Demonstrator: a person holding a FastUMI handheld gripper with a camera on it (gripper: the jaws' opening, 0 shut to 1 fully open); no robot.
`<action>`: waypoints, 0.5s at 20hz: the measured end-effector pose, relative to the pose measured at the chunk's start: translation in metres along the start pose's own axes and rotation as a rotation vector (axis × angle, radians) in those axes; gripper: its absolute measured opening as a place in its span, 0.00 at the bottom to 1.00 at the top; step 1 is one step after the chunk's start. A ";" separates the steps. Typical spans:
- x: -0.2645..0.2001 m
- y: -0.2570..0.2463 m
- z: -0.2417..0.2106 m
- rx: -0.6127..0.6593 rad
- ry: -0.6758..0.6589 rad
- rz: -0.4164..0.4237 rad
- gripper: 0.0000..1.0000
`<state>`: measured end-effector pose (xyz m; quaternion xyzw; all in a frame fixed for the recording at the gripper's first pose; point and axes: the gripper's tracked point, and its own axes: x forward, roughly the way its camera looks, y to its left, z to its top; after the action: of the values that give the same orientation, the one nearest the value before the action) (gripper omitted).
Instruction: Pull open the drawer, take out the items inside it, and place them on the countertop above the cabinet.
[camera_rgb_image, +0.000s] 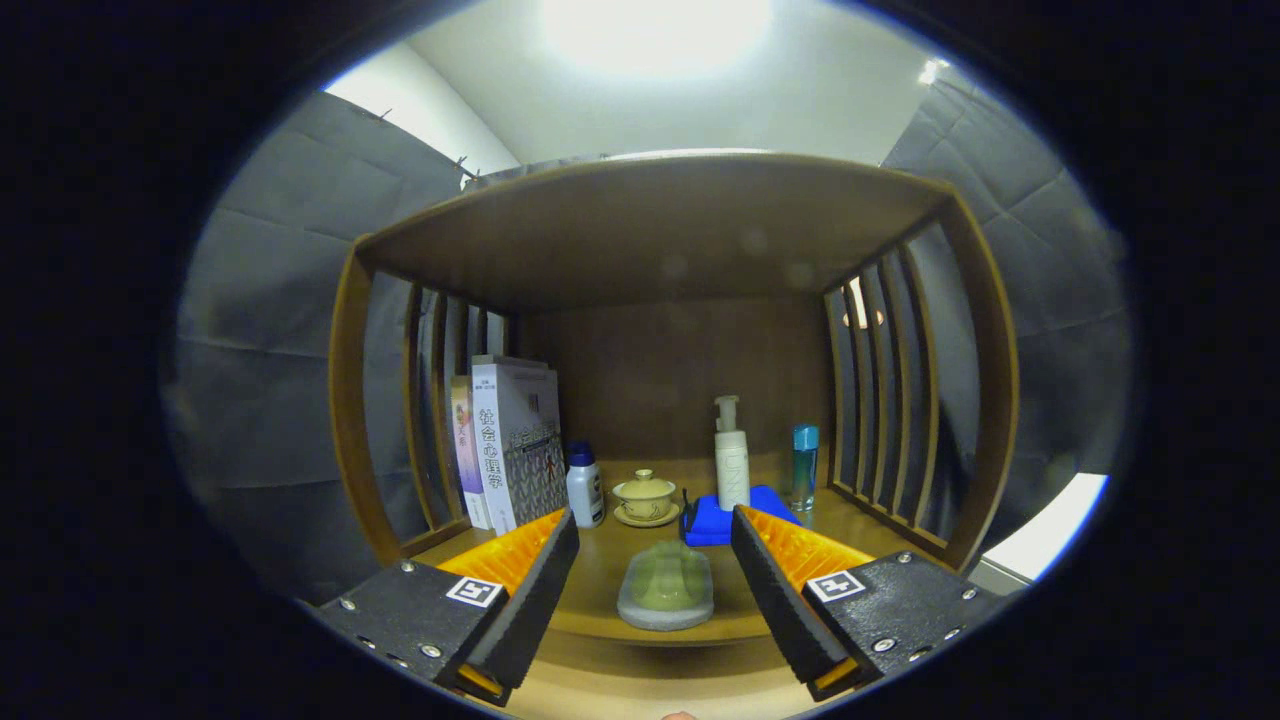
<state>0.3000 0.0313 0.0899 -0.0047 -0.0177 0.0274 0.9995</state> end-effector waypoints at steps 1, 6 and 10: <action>-0.009 0.002 -0.003 -0.002 0.006 0.001 0.95; -0.056 0.010 -0.013 -0.041 -0.018 -0.003 0.95; -0.093 0.018 -0.024 -0.075 -0.032 0.011 0.95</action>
<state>0.2066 0.0439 0.0627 -0.0420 -0.0346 0.0320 0.9980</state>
